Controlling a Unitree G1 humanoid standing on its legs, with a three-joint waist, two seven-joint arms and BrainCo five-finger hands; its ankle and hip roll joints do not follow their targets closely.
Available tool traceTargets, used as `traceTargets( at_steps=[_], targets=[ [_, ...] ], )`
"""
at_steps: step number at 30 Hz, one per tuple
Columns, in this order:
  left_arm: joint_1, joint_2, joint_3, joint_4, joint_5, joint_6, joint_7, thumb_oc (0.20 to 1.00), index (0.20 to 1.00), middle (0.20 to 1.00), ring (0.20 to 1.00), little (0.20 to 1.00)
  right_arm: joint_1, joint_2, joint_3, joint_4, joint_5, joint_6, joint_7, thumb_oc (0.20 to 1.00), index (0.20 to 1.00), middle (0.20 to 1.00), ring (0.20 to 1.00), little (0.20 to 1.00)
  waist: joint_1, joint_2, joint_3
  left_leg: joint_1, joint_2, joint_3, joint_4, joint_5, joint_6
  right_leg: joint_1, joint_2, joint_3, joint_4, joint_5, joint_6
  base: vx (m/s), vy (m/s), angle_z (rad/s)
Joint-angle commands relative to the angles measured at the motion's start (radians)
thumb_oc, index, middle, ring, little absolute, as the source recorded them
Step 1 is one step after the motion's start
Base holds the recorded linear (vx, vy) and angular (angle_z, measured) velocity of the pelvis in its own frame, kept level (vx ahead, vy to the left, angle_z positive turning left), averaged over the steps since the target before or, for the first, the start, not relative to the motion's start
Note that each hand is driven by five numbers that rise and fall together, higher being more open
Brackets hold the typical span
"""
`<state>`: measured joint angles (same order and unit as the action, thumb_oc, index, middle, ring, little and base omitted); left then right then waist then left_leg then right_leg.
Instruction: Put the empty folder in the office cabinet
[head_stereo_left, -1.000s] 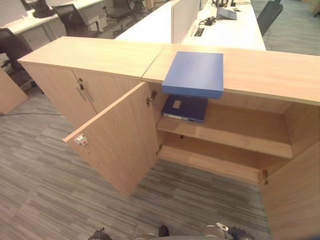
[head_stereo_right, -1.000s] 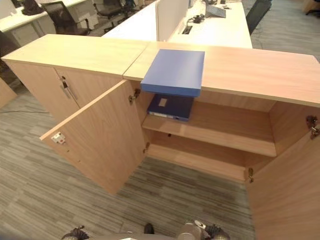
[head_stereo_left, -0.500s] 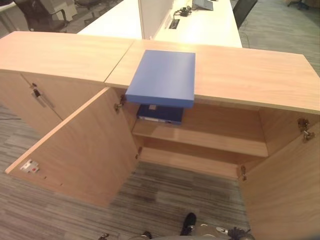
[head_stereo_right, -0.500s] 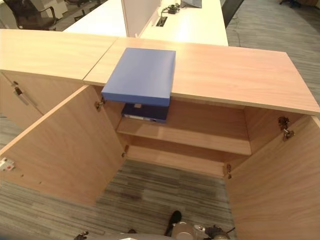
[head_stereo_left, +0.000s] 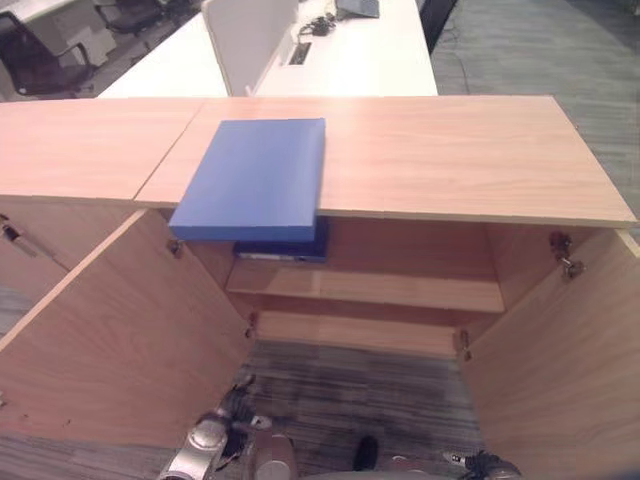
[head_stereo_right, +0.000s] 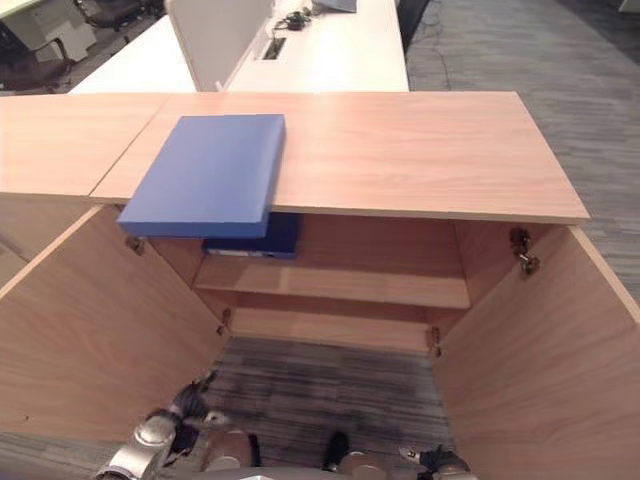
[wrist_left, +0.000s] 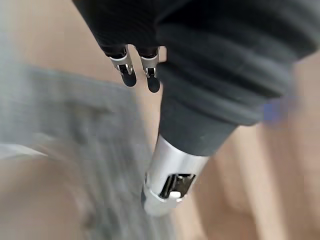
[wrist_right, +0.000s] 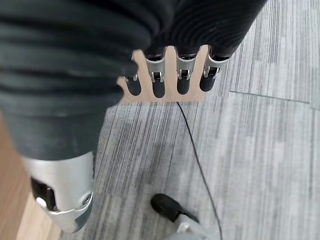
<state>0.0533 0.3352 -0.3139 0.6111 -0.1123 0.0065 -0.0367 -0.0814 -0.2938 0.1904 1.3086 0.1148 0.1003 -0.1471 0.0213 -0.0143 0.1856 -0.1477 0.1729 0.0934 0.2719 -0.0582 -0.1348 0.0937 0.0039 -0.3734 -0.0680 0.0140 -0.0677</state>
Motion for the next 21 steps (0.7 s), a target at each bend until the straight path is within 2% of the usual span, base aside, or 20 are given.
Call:
traceTargets(
  at_steps=[1, 5, 8, 12, 18, 20, 21],
  targets=[
    [-0.002, 0.027, -0.008, -0.055, -0.069, -0.018, -0.037, 1.000, 1.000, 1.000, 1.000, 1.000, -0.015, -0.026, -0.012, 0.022, -0.053, 0.009, 0.014, 1.000, 1.000, 1.000, 1.000, 1.000, 0.031, -0.001, 0.020, 0.037, -0.066, -0.016, -0.073, 0.057, 0.067, 0.010, -0.079, 0.017, 0.082, -0.088, 0.116, 0.12, 0.071, -0.42],
    [0.022, 0.023, -0.018, -0.117, -0.173, 0.003, -0.096, 1.000, 1.000, 1.000, 1.000, 1.000, -0.001, -0.024, -0.018, 0.014, -0.073, 0.017, 0.035, 1.000, 1.000, 1.000, 1.000, 1.000, 0.015, 0.025, -0.013, 0.128, -0.073, -0.020, -0.194, 0.068, 0.067, 0.032, -0.083, 0.034, 0.074, -0.086, 0.122, 0.14, 0.104, -0.34],
    [0.055, 0.066, -0.028, -0.220, -0.227, 0.000, -0.136, 1.000, 1.000, 1.000, 1.000, 1.000, 0.004, -0.018, -0.013, 0.010, -0.095, 0.017, 0.047, 1.000, 1.000, 1.000, 1.000, 1.000, 0.010, 0.035, -0.033, 0.192, -0.083, -0.008, -0.283, 0.086, 0.070, 0.045, -0.083, 0.039, 0.054, -0.076, 0.132, 0.10, 0.092, -0.03],
    [0.083, 0.195, -0.050, -0.443, -0.286, -0.013, -0.213, 1.000, 1.000, 1.000, 1.000, 1.000, 0.019, -0.008, 0.002, 0.016, -0.126, 0.015, 0.061, 1.000, 1.000, 1.000, 1.000, 1.000, 0.009, 0.038, -0.051, 0.245, -0.091, 0.004, -0.356, 0.090, 0.073, 0.053, -0.080, 0.048, 0.028, -0.058, 0.151, 0.05, 0.051, -0.04],
    [0.057, 0.374, -0.064, -0.645, -0.336, -0.038, -0.271, 1.000, 1.000, 1.000, 1.000, 1.000, 0.044, 0.009, 0.024, 0.033, -0.151, 0.010, 0.085, 1.000, 1.000, 1.000, 1.000, 1.000, 0.007, 0.029, -0.078, 0.257, -0.101, 0.003, -0.359, 0.072, 0.074, 0.069, -0.085, 0.047, -0.008, -0.036, 0.166, 0.03, 0.015, 0.04],
    [0.066, 0.414, -0.057, -0.684, -0.394, -0.044, -0.289, 1.000, 1.000, 1.000, 1.000, 1.000, 0.046, 0.011, 0.033, 0.031, -0.144, 0.005, 0.087, 1.000, 1.000, 1.000, 1.000, 1.000, 0.010, 0.026, -0.081, 0.258, -0.103, 0.002, -0.359, 0.068, 0.075, 0.069, -0.085, 0.048, -0.015, -0.029, 0.170, 0.00, 0.000, 0.00],
    [0.081, 0.452, -0.040, -0.729, -0.480, -0.047, -0.319, 1.000, 1.000, 1.000, 1.000, 1.000, 0.050, 0.017, 0.041, 0.027, -0.138, -0.002, 0.097, 1.000, 1.000, 1.000, 1.000, 1.000, 0.015, 0.024, -0.084, 0.259, -0.106, 0.005, -0.359, 0.065, 0.075, 0.066, -0.085, 0.049, -0.019, -0.024, 0.174, 0.00, 0.008, -0.03]
  ],
)
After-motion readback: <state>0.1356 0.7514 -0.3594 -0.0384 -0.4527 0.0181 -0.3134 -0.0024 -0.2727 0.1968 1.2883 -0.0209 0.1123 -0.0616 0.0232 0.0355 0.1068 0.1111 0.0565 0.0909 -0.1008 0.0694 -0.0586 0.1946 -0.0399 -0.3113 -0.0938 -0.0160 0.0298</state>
